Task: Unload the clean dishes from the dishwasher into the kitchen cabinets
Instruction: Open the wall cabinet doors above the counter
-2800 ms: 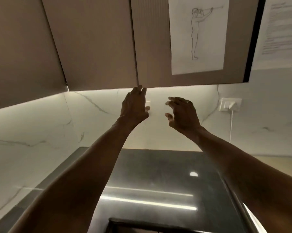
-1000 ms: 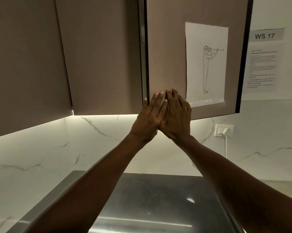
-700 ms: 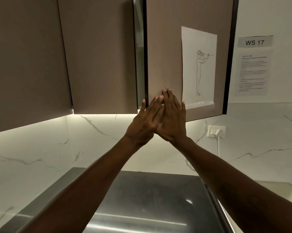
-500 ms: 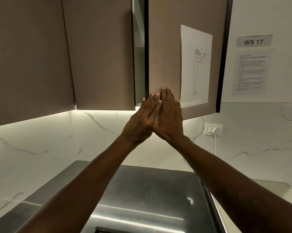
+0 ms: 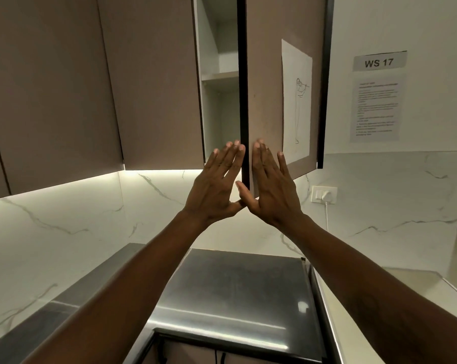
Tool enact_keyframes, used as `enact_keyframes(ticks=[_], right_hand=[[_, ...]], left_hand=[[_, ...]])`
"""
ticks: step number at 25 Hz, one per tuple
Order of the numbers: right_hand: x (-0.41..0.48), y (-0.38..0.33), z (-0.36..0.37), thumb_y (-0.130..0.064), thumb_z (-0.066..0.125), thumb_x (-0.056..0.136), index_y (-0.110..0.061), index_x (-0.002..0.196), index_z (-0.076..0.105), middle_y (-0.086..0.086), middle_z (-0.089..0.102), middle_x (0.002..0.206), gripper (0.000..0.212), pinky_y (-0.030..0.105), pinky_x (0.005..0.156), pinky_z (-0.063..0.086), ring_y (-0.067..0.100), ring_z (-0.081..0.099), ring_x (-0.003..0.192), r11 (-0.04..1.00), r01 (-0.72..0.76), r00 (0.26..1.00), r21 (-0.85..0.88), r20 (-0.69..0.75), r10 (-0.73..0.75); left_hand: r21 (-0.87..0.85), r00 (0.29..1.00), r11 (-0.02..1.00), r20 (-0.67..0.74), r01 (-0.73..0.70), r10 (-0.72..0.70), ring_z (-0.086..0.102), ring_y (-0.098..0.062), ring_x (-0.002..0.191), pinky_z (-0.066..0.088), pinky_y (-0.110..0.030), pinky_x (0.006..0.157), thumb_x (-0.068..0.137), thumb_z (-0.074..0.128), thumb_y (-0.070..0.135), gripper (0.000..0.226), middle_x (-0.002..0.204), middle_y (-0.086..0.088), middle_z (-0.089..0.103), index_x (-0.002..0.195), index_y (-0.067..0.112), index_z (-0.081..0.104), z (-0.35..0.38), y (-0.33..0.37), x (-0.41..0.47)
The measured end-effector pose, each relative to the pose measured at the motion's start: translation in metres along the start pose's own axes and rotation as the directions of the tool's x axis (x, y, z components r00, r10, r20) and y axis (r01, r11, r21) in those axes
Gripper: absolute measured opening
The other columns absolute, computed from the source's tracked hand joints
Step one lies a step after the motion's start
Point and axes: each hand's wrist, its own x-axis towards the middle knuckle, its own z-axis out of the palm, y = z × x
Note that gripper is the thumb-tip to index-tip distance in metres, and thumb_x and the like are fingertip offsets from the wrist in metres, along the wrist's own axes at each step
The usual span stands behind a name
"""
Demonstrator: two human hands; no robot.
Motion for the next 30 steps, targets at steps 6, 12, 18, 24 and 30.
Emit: enact_keyframes(ticks=[6,12,18,24,30], right_hand=[[-0.012,0.002,-0.028,-0.046,0.04,0.103,-0.004,0.158,0.015,0.011,0.011,0.167,0.074,0.05,0.124,0.015,0.021,0.007,0.155,0.997,0.019,1.0,-0.072,0.011,-0.019],[-0.032,0.011,-0.059,-0.042,0.036,0.104,-0.002,0.157,0.018,0.014,0.015,0.166,0.069,0.049,0.124,0.017,0.024,0.013,0.154,0.998,-0.014,1.0,-0.066,-0.016,0.013],[-0.054,0.049,-0.102,-0.039,0.041,0.104,-0.001,0.157,0.017,0.013,0.015,0.166,0.07,0.049,0.124,0.018,0.021,0.012,0.154,0.998,-0.024,1.0,-0.058,-0.016,0.023],[-0.076,0.1,-0.141,-0.04,0.041,0.104,-0.002,0.158,0.017,0.012,0.014,0.166,0.07,0.047,0.125,0.016,0.02,0.011,0.154,1.0,-0.006,1.0,-0.015,-0.01,0.006],[-0.095,0.145,-0.168,-0.037,0.042,0.103,-0.004,0.158,0.015,0.012,0.014,0.166,0.07,0.046,0.125,0.015,0.02,0.011,0.154,1.0,-0.017,1.0,0.021,-0.019,0.017]], left_hand=[[0.019,0.997,0.997,0.0,-0.075,0.075,0.01,-0.027,0.153,0.018,-0.048,0.122,0.087,0.055,0.056,0.093,0.163,-0.015,0.016,0.155,0.002,0.022,-0.018,0.02,0.006],[0.002,0.994,0.994,0.012,-0.111,0.111,0.01,-0.025,0.153,0.019,-0.045,0.122,0.087,0.053,0.053,0.09,0.163,-0.015,0.016,0.155,0.002,0.022,-0.026,0.057,0.018],[0.044,0.989,0.988,0.021,-0.15,0.149,0.01,-0.025,0.153,0.015,-0.043,0.124,0.089,0.051,0.057,0.09,0.163,-0.014,0.017,0.156,0.004,0.022,-0.03,0.106,0.043],[0.111,0.989,0.983,0.055,-0.145,0.14,0.009,-0.024,0.153,0.014,-0.043,0.124,0.089,0.048,0.058,0.09,0.164,-0.014,0.015,0.156,0.003,0.021,-0.031,0.168,0.071],[0.167,0.993,0.981,0.087,-0.094,0.081,0.01,-0.024,0.153,0.012,-0.042,0.124,0.091,0.047,0.057,0.087,0.163,-0.014,0.016,0.156,0.005,0.022,-0.029,0.227,0.096]])
